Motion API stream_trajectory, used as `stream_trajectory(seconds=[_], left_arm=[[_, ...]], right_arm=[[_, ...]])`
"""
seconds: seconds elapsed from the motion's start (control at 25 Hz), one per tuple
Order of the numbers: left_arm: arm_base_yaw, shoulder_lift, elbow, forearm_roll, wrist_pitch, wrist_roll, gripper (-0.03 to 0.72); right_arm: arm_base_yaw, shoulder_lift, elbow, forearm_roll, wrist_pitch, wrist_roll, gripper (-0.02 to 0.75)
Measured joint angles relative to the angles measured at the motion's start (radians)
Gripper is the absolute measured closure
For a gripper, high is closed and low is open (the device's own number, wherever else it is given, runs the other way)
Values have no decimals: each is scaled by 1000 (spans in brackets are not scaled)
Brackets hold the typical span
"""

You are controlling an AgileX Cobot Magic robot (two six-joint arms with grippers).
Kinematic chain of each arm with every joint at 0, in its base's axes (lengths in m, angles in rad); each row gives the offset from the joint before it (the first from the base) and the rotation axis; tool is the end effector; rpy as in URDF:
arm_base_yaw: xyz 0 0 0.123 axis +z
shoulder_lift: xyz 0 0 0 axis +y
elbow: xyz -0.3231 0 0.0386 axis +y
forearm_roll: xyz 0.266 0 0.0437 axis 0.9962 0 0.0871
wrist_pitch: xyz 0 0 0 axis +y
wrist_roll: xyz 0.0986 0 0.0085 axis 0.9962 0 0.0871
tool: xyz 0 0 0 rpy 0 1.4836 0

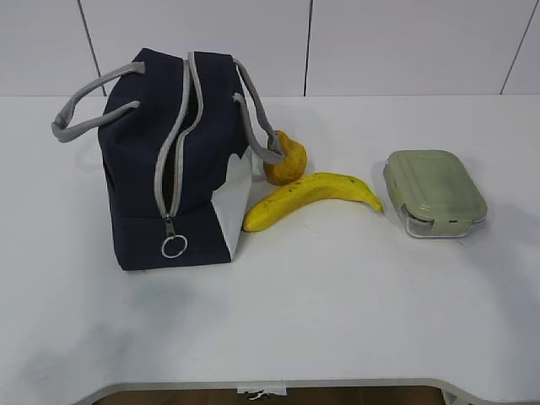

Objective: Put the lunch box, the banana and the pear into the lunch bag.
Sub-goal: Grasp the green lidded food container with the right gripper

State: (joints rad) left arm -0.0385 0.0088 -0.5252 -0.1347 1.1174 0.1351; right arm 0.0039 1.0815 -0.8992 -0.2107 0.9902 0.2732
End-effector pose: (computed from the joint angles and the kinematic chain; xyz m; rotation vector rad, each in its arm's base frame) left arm -0.0278 -0.0109 0.2857 0.1923 2.0696 -0.1031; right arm 0.1980 -0.0165 0.3353 0.2587 2.6166 -0.1776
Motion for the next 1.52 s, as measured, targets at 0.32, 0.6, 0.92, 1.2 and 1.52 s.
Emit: stream_trajectory(seconds=[0.32,0.6,0.92,1.2,1.52], left_arm=[[0,0,0,0,0,0,449],[0,0,0,0,0,0,449],[0,0,0,0,0,0,449],[0,10,0,-1,0,0,449],[0,39,0,-1,0,0,449]], right_arm=[[-128,276,-270,246,24,-200,230],[-354,433,-403,682,119,-600,230],[-511,633,-421,997,219,-1014,230],[-534,811,-424,1123,217,-1164,230],[-534,854,-426,1140,208,-1175,230]])
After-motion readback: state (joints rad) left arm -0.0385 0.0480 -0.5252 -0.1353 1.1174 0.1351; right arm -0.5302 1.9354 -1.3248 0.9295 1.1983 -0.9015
